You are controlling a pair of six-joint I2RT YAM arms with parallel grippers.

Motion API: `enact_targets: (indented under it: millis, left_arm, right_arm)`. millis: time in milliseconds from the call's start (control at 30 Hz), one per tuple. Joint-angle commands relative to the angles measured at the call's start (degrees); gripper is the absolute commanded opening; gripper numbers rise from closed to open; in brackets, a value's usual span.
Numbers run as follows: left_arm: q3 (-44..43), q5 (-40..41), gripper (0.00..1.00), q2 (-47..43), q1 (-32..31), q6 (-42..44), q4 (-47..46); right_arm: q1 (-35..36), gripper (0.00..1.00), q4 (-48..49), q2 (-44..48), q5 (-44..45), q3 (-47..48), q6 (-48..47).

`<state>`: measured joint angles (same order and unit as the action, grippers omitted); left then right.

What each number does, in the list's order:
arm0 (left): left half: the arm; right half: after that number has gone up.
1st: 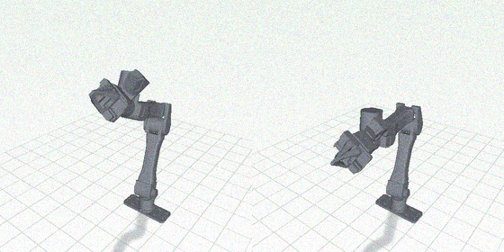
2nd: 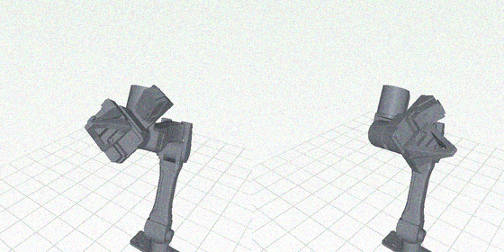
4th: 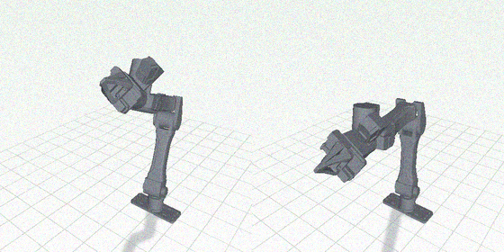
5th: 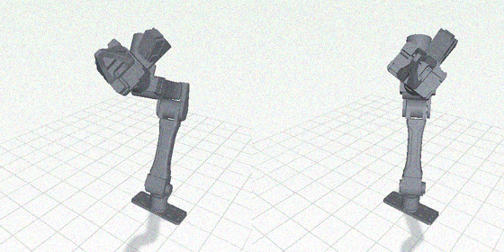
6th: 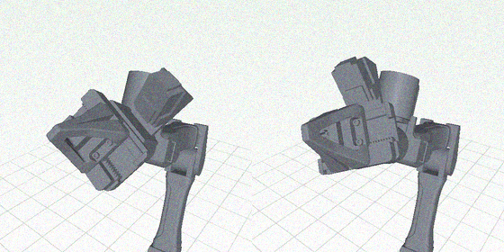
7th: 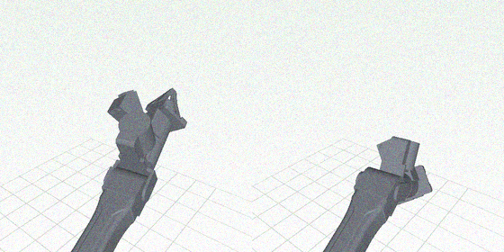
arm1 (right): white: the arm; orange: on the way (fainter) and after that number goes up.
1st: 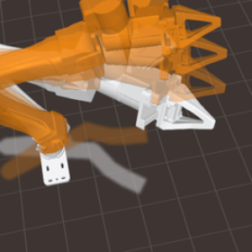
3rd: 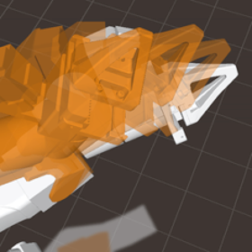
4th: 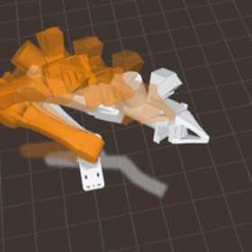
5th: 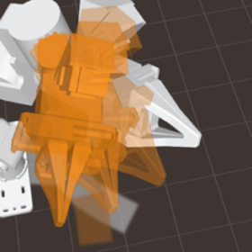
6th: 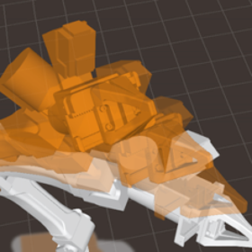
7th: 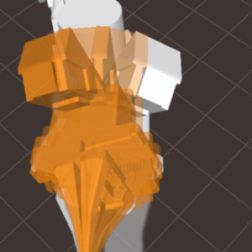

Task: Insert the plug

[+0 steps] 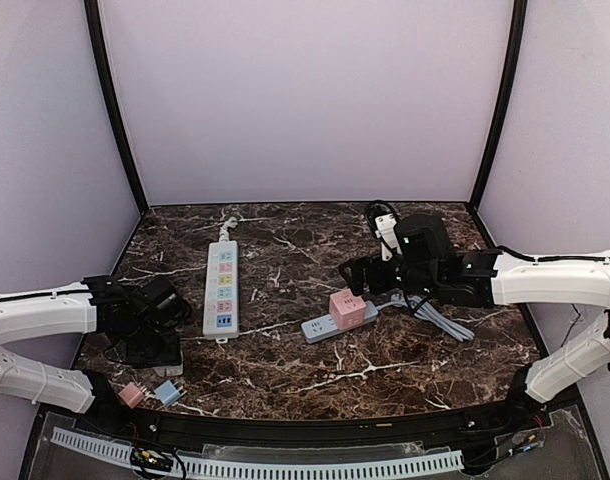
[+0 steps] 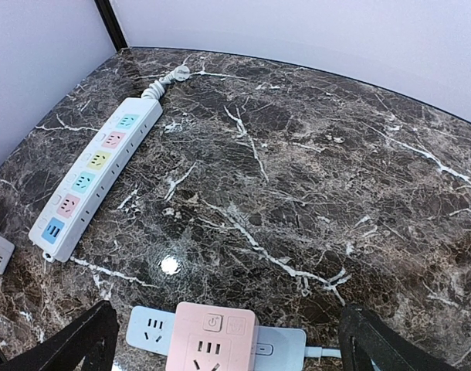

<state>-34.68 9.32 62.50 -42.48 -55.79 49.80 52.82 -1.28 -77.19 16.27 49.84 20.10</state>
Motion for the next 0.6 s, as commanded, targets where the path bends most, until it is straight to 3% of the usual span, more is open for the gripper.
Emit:
enact_targets:
  millis: [0,133,333,433,567]
  left_arm:
    - [-0.4,0.5,0.46,-0.1,0.3,1.5,1.9]
    - [-2.6,0.4,0.29,-0.3,0.3,4.0,2.0]
    - [-3.2,-2.9,0.18,-2.9,0.3,10.1,-4.9]
    - [-4.3,-2.6,0.05,-2.4,0.2,13.7,-6.7]
    - [-6.7,-0.8,0.01,-0.3,-1.0,16.5,-7.9]
  right_arm:
    - [-0.3,0.99,1.0,-0.4,-0.3,-0.3,-0.5]
    - [-0.4,0.99,1.0,-0.5,-0.2,-0.4,-0.6]
    - [-0.3,0.99,1.0,-0.3,-0.2,-0.4,-1.1]
    - [-0.4,0.99,1.0,-0.2,-0.3,-0.7,-1.3]
    - [-0.3,0.99,1.7,0.5,-0.4,-1.4,-1.7]
